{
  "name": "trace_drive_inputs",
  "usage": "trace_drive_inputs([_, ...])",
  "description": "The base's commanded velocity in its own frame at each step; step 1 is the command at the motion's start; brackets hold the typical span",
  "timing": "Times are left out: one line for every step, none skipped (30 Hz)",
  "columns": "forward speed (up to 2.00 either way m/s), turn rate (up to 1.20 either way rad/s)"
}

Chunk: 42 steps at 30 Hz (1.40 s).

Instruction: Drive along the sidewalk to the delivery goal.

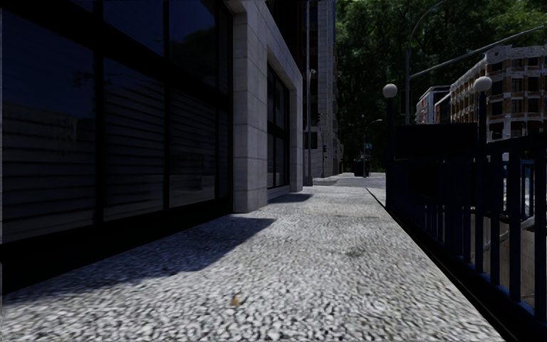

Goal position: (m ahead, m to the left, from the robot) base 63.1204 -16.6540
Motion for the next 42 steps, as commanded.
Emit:
trace_drive_inputs([2.00, -0.37])
trace_drive_inputs([2.00, -0.38])
trace_drive_inputs([2.00, -0.38])
trace_drive_inputs([2.00, -0.38])
trace_drive_inputs([2.00, -0.38])
trace_drive_inputs([2.00, -0.38])
trace_drive_inputs([2.00, -0.38])
trace_drive_inputs([2.00, -0.38])
trace_drive_inputs([2.00, -0.38])
trace_drive_inputs([2.00, -0.38])
trace_drive_inputs([2.00, -0.38])
trace_drive_inputs([2.00, -0.38])
trace_drive_inputs([2.00, -0.38])
trace_drive_inputs([2.00, -0.38])
trace_drive_inputs([2.00, -0.38])
trace_drive_inputs([2.00, -0.38])
trace_drive_inputs([2.00, -0.38])
trace_drive_inputs([2.00, -0.38])
trace_drive_inputs([2.00, -0.38])
trace_drive_inputs([2.00, -0.36])
trace_drive_inputs([2.00, -0.32])
trace_drive_inputs([2.00, -0.32])
trace_drive_inputs([2.00, -0.31])
trace_drive_inputs([2.00, -0.31])
trace_drive_inputs([2.00, -0.31])
trace_drive_inputs([2.00, -0.31])
trace_drive_inputs([2.00, -0.18])
trace_drive_inputs([2.00, -0.18])
trace_drive_inputs([2.00, -0.07])
trace_drive_inputs([2.00, 0.00])
trace_drive_inputs([2.00, 0.00])
trace_drive_inputs([2.00, 0.00])
trace_drive_inputs([2.00, 0.00])
trace_drive_inputs([2.00, 0.00])
trace_drive_inputs([2.00, 0.00])
trace_drive_inputs([2.00, 0.00])
trace_drive_inputs([2.00, 0.00])
trace_drive_inputs([2.00, 0.00])
trace_drive_inputs([2.00, 0.00])
trace_drive_inputs([2.00, 0.00])
trace_drive_inputs([2.00, 0.00])
trace_drive_inputs([2.00, 0.00])
